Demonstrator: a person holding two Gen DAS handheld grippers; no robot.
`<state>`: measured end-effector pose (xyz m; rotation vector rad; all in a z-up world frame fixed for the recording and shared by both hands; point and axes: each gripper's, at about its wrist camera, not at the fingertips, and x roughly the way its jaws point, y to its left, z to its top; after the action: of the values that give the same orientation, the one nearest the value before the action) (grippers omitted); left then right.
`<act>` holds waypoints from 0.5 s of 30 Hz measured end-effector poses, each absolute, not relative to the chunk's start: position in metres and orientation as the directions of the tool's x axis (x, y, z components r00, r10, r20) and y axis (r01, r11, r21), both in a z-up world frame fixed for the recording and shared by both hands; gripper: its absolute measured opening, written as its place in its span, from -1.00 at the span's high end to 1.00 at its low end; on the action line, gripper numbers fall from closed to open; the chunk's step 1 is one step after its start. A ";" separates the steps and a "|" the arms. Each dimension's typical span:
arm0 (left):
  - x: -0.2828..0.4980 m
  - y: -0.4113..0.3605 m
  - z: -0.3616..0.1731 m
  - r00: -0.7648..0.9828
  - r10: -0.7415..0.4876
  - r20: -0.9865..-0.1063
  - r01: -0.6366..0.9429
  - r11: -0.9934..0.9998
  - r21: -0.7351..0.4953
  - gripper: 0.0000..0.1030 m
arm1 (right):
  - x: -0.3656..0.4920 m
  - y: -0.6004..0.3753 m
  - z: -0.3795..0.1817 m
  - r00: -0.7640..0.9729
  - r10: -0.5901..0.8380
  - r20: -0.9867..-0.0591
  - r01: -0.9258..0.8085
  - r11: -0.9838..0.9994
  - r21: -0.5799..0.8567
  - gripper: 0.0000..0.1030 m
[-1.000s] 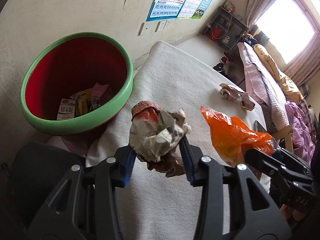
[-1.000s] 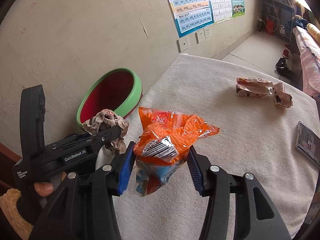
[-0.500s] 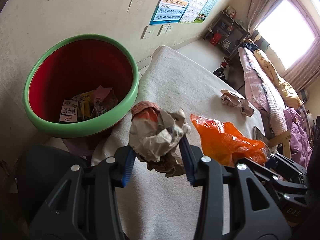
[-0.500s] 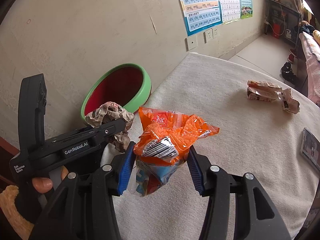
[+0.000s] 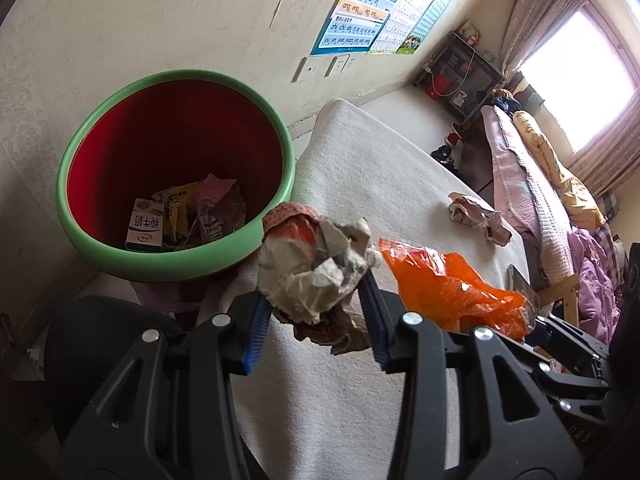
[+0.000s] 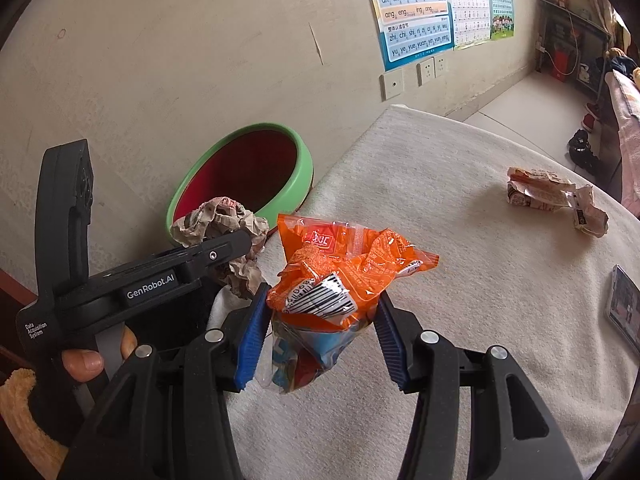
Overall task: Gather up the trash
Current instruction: 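Carry the paper ball and orange bag toward the red bin with both grippers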
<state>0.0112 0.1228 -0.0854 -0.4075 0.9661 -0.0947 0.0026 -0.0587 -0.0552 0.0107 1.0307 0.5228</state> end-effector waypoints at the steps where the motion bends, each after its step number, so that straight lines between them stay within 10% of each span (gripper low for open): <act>1: 0.010 0.124 -0.085 0.573 -0.254 -0.779 -0.107 0.919 -0.378 0.22 | 0.003 -0.057 -0.055 0.401 0.420 -0.814 -0.412 0.876 0.250 0.05; 15: 0.014 0.146 -0.080 0.600 -0.211 -0.772 -0.159 0.914 -0.374 0.22 | 0.006 -0.045 -0.051 0.402 0.437 -0.805 -0.441 0.863 0.248 0.05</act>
<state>0.0143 0.1460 -0.0798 -0.4334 0.9352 -0.0311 0.0058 -0.0448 -0.0513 -0.0044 1.0159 0.5545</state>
